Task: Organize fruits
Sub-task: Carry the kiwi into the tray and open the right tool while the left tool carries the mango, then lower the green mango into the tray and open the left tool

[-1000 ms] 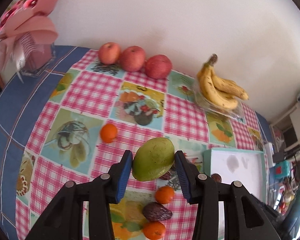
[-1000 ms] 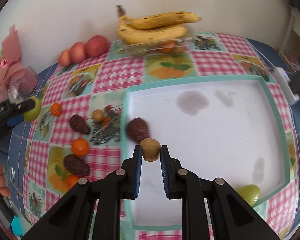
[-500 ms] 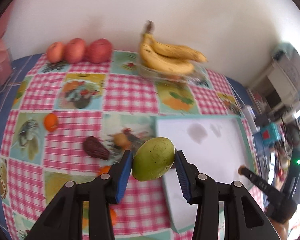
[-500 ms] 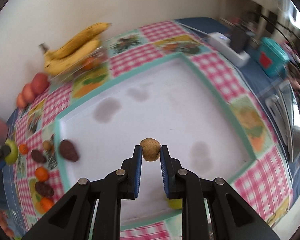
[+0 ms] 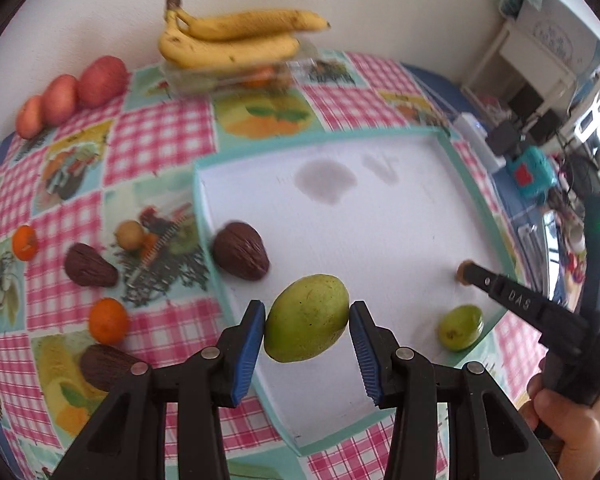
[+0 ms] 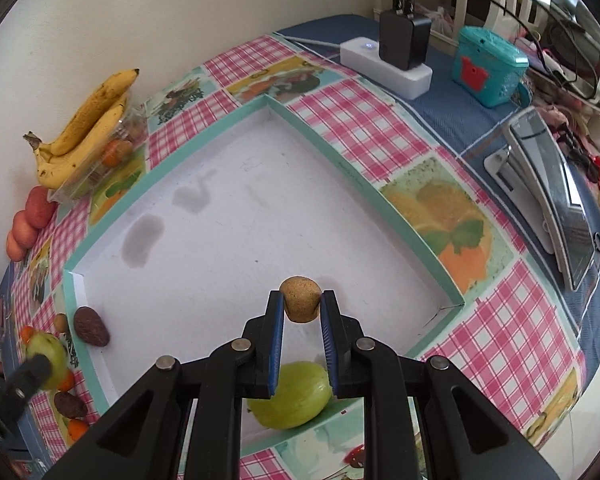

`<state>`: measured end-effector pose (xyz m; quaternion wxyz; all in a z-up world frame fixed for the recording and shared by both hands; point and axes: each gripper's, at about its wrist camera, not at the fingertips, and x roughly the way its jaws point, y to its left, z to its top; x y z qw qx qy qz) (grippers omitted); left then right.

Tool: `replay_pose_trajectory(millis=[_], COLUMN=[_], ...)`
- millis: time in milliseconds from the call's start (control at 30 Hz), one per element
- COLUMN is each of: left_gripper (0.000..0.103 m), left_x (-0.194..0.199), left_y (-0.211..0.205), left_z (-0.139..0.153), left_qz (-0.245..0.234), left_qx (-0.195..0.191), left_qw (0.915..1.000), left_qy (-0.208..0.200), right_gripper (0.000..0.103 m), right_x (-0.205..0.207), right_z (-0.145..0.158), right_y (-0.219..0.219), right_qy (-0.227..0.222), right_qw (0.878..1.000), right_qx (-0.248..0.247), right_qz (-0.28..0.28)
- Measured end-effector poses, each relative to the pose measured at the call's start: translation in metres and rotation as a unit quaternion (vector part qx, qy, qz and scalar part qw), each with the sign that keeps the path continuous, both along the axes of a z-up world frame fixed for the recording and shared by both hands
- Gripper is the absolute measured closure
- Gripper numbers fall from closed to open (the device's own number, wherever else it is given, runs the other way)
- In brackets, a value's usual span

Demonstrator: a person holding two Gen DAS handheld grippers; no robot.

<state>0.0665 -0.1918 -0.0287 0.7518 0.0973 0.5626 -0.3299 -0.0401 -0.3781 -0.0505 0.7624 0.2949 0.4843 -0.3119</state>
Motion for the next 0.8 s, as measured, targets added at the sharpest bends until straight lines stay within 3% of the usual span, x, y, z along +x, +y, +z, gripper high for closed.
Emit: replay_pose_trajectory(millis=[400,800], left_gripper=[0.057,0.055], left_x=[-0.002,-0.001], left_y=[-0.003,-0.005], left_z=[-0.028,-0.028], left_qz=[-0.001,-0.002], left_qx=[0.033,0.039], left_qw=[0.9993,0.9990], left_qy=[0.020,0.022], right_gripper=[0.084,0.082], right_x=[0.002,0.006], right_z=[-0.011,-0.010], right_y=[-0.002,-0.001], right_qy=[0.014,0.016], right_qw=[1.000,1.000], right_qx=[0.010,0.008], right_qz=[-0.007,0.001])
